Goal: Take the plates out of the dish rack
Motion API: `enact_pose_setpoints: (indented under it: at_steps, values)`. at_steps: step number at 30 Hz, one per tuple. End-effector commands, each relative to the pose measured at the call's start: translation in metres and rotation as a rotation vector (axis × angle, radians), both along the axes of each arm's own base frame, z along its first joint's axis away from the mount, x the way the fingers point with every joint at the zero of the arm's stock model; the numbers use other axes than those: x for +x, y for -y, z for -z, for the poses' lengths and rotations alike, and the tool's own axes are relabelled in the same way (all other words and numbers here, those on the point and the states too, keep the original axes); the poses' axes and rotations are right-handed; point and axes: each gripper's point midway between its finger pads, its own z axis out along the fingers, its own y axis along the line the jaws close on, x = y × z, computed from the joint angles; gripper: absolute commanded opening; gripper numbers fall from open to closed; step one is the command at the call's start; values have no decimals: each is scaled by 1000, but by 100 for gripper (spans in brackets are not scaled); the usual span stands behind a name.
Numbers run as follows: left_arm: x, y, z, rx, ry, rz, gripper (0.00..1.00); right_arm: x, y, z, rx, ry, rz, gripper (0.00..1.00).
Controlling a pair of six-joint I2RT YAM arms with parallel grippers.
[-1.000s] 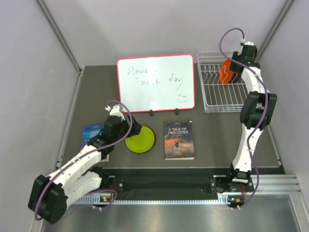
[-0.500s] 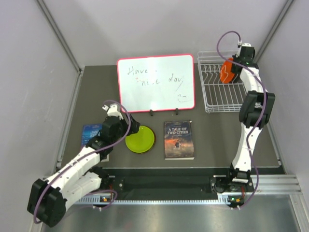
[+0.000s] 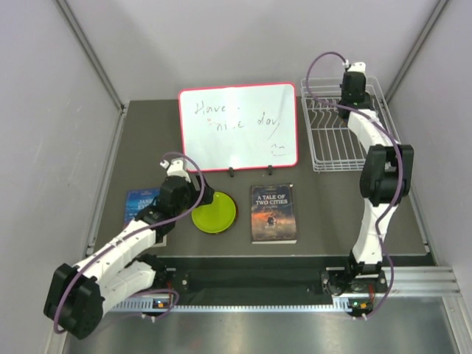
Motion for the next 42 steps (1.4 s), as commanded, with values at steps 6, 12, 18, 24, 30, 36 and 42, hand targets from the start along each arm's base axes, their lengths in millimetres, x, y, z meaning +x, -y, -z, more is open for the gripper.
enact_pose_setpoints:
  at_steps: [6,12,18,24,30,36,42]
  values:
    - [19,19,-35,-39,113,72,99,-52,9,-155,-25,323,93,0]
    - [30,41,-55,-89,150,146,99,-103,-34,-162,217,333,-82,0]
    - [49,77,-80,-176,209,270,99,-152,-131,-136,584,264,-475,0]
    - [53,117,-98,-336,246,418,99,-207,-201,-107,754,167,-692,0]
    - [64,140,-108,-462,273,470,99,-241,-236,-85,896,142,-780,0]
    - [67,158,-104,-566,264,528,99,-261,-264,-71,983,96,-833,0]
    - [64,165,-113,-685,298,549,99,-275,-290,-65,1045,56,-895,0]
